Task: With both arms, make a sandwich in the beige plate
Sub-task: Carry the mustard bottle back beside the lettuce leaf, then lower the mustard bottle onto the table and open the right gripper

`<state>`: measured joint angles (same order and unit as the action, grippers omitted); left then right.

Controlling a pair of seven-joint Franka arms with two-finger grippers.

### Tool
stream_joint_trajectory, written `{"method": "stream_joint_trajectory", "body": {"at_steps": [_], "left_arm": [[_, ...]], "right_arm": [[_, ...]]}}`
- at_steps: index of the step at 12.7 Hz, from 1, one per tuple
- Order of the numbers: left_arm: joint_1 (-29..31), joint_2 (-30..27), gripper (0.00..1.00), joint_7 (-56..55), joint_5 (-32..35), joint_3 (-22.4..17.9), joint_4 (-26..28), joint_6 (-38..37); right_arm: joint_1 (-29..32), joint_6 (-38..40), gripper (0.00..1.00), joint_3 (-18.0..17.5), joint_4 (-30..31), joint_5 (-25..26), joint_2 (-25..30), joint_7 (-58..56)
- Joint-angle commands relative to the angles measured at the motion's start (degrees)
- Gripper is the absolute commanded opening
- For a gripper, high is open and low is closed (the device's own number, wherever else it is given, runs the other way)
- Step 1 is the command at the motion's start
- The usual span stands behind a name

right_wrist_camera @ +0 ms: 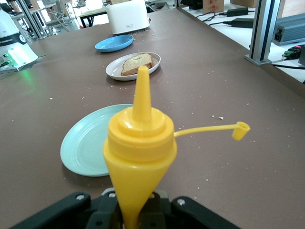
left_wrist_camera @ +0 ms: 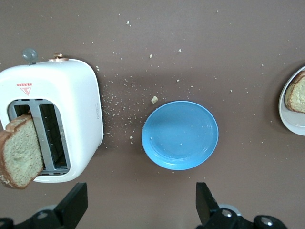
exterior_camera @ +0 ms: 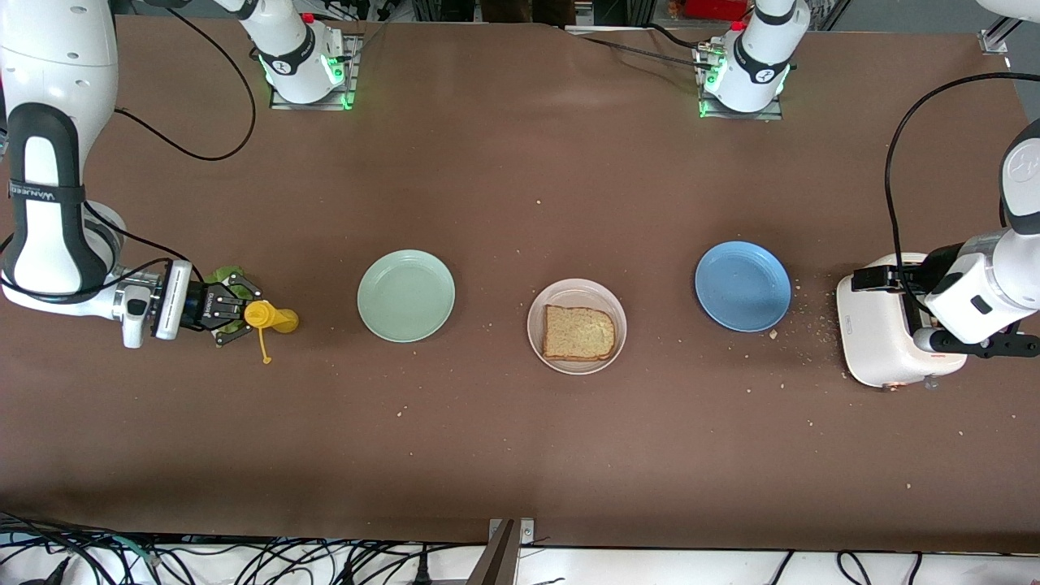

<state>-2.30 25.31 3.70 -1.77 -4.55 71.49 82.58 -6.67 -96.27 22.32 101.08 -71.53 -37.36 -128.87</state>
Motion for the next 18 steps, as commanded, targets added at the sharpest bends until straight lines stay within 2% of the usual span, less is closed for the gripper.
{"method": "stream_joint_trajectory", "body": {"at_steps": [1, 6, 10, 11, 12, 13, 14, 18], "left_arm": [[-0.52, -0.18, 1.0, -0.53, 2.47, 0.07, -0.12, -0.49], [-0.52, -0.17, 1.0, -0.53, 2.56, 0.07, -0.12, -0.49], [-0.52, -0.17, 1.0, -0.54, 2.56, 0.07, -0.12, -0.49], [-0.52, -0.17, 1.0, -0.53, 2.47, 0.07, -0.12, -0.49], [-0.52, -0.17, 1.0, -0.53, 2.56, 0.07, -0.12, -0.49], [-0.52, -0.17, 1.0, -0.53, 2.56, 0.07, -0.12, -0.49], [-0.52, -0.17, 1.0, -0.62, 2.56, 0.07, -0.12, -0.49], [-0.6, -0.17, 1.0, -0.54, 2.47, 0.07, -0.12, -0.49]], "right_arm": [[1.48, 1.53, 0.0, -0.87, -0.27, -3.17, -1.48, -5.23], [1.49, 3.2, 0.0, -1.14, -0.54, -8.89, -6.05, -12.1], [1.49, 3.28, 0.0, -1.14, -0.63, -9.07, -6.85, -12.28], [1.49, 3.28, 0.29, -1.14, -0.63, -9.07, -6.76, -12.2], [1.49, 3.2, 0.41, -1.14, -0.63, -9.07, -6.85, -12.11], [1.49, 3.28, 0.43, -1.14, -0.54, -9.33, -6.76, -11.59], [1.57, 3.28, 0.55, -1.23, -0.54, -9.33, -6.85, -11.32], [1.57, 3.28, 0.67, -1.14, -0.63, -9.25, -7.11, -11.4]]}}
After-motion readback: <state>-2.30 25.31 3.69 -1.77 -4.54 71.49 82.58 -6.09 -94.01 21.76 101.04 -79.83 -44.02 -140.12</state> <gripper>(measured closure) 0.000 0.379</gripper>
